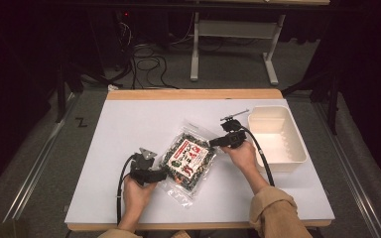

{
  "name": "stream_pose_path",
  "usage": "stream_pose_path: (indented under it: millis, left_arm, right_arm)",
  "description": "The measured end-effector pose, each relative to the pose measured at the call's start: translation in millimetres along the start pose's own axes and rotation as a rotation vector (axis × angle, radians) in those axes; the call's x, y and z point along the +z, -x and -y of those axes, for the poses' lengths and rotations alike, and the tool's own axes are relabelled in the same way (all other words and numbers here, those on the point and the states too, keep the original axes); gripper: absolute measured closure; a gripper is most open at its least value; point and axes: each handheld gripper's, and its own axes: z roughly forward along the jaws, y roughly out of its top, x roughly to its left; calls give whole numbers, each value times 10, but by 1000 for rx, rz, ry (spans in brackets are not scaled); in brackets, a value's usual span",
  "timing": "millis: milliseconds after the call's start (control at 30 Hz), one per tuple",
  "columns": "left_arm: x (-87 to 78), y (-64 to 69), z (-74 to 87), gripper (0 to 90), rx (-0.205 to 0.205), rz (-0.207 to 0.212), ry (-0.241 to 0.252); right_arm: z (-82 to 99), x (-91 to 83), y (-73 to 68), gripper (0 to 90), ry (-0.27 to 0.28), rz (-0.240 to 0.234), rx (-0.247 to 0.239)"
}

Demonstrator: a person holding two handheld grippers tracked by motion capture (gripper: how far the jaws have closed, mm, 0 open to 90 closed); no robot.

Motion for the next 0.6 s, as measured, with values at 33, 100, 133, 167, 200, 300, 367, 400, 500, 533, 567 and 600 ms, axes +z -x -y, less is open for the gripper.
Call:
stream_pose_path:
  millis: [33, 100, 133, 167, 200, 300, 367, 400, 500, 533, 567, 600]
  left_arm:
    - [-1, 4, 2, 263, 1, -2, 3]
    - [-2, 2, 6, 268, -1, 0, 6]
    - [-2, -2, 7, 268, -2, 3, 6]
    - [-1, -4, 9, 268, -1, 5, 8]
    - [1, -5, 12, 268, 4, 5, 11]
    - [2, -12, 19, 267, 6, 7, 16]
    - [0, -8, 27, 267, 5, 11, 21]
    - [-1, -5, 30, 268, 7, 12, 24]
    - [-16, 6, 42, 277, 4, 22, 33]
    - [-27, 11, 45, 280, 0, 28, 42]
    - [-41, 21, 47, 280, 2, 25, 50]
    - [-57, 33, 48, 280, 6, 20, 60]
  right_arm:
    - [6, 2, 2, 745, -2, 12, -15]
    - [18, -6, -4, 797, 0, 41, -43]
    - [19, -10, -20, 804, 0, 49, -59]
    - [17, -11, -54, 813, 4, 72, -89]
    - [10, -19, -107, 820, 0, 104, -124]
    - [20, -123, -223, 854, 13, 146, -204]
    - [24, -148, -232, 862, 13, 143, -208]
    - [32, -197, -253, 869, 11, 144, -221]
    - [36, -295, -288, 875, 27, 144, -247]
    - [36, -321, -296, 876, 31, 144, -247]
    - [34, -355, -296, 877, 41, 143, -253]
    - [36, -393, -294, 879, 52, 134, -249]
